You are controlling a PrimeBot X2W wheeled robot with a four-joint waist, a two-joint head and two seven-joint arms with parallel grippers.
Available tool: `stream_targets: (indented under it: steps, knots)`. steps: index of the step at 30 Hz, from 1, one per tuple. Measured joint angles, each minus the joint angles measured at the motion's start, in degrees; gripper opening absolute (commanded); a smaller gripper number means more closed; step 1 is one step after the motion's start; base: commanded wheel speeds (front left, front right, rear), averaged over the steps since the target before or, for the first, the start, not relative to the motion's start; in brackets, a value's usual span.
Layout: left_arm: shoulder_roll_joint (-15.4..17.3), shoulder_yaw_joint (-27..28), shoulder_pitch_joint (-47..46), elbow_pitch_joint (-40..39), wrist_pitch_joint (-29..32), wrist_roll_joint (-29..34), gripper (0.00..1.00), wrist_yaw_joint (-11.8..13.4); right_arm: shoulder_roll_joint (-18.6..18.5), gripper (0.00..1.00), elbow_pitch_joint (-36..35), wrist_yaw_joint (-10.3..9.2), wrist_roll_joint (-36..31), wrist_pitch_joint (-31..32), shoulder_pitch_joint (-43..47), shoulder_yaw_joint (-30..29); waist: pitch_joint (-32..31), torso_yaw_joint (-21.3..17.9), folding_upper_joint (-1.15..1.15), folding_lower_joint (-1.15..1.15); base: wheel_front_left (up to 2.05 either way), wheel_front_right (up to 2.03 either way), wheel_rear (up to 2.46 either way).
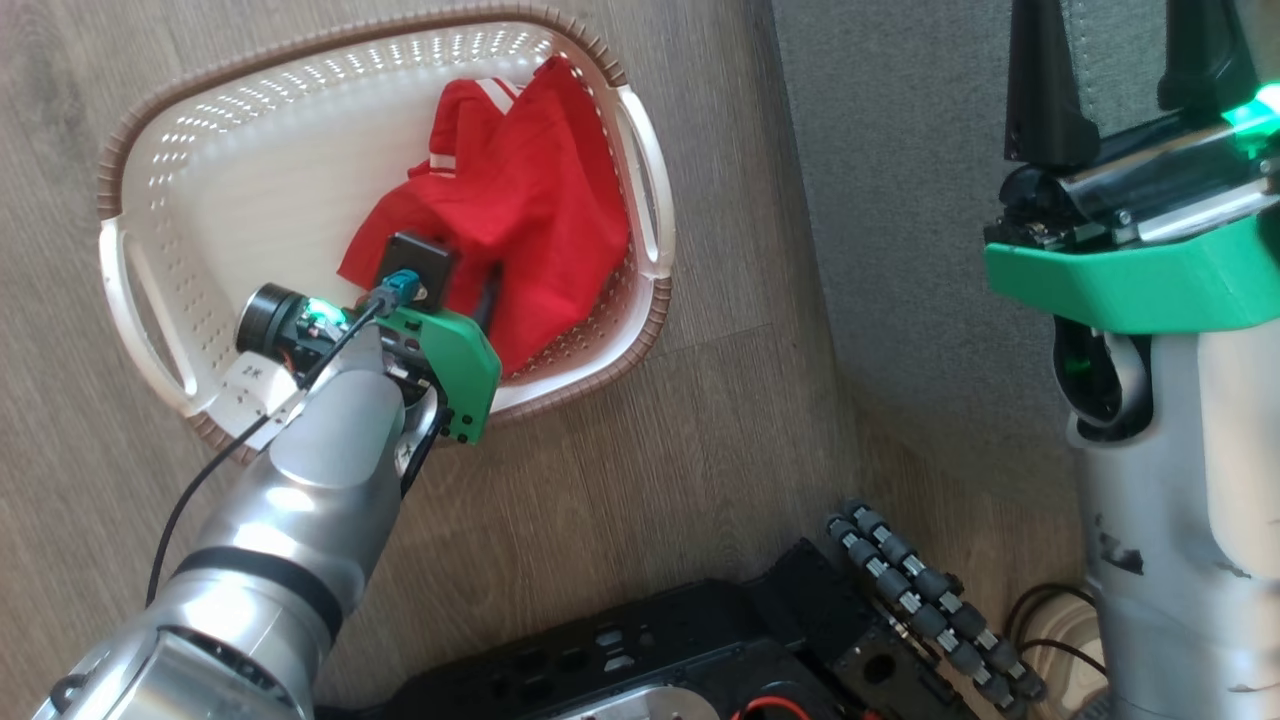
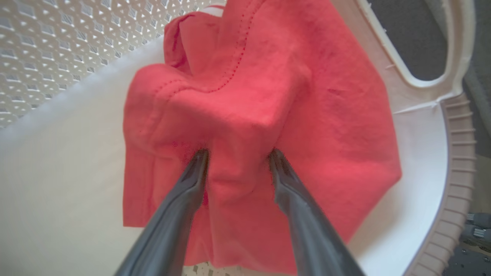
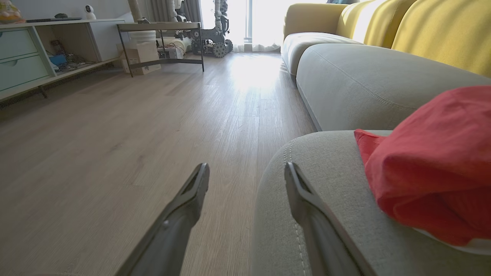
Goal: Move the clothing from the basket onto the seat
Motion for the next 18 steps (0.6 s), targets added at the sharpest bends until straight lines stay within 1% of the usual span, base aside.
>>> stream_targets:
  steps: [2, 3, 5, 11, 18]
  knots:
    - [0.0, -0.2, -0.4, 0.2, -0.2, -0.7, 0.12, -0.1, 0.0, 1.0, 0.0, 0.0, 0.0, 0.0, -0.7, 0.1, 0.4, -0.2, 0.0, 0.0, 0.0, 0.0, 0.0]
    - [0.0, -0.3, -0.4, 0.2, -0.5, -1.0, 0.0, -0.3, 0.0, 1.0, 0.0, 0.0, 0.0, 0.0, -0.9, 0.2, 0.4, -0.3, 0.0, 0.0, 0.0, 0.0, 0.0]
    - [0.0, -0.7, -0.4, 0.0, -1.1, -1.6, 0.0, -0.9, 0.0, 1.0, 0.0, 0.0, 0.0, 0.0, -0.9, 0.4, 0.3, -0.3, 0.0, 0.0, 0.0, 0.0, 0.0]
    - [0.0, -2.1, -0.2, -1.6, -3.0, -3.6, 0.0, -1.5, 0.0, 1.0, 1.5, 0.0, -0.2, 0.0, -0.9, 0.4, -1.9, 0.2, 0.0, 0.0, 0.0, 0.0, 0.0]
    - [0.0, -3.9, 2.3, -5.2, -5.5, -6.0, 0.0, -1.6, 0.0, 1.0, 5.6, 0.0, -1.6, 0.0, 0.4, 0.5, -7.9, 1.8, 0.0, -0.01, 0.0, 0.0, 0.0]
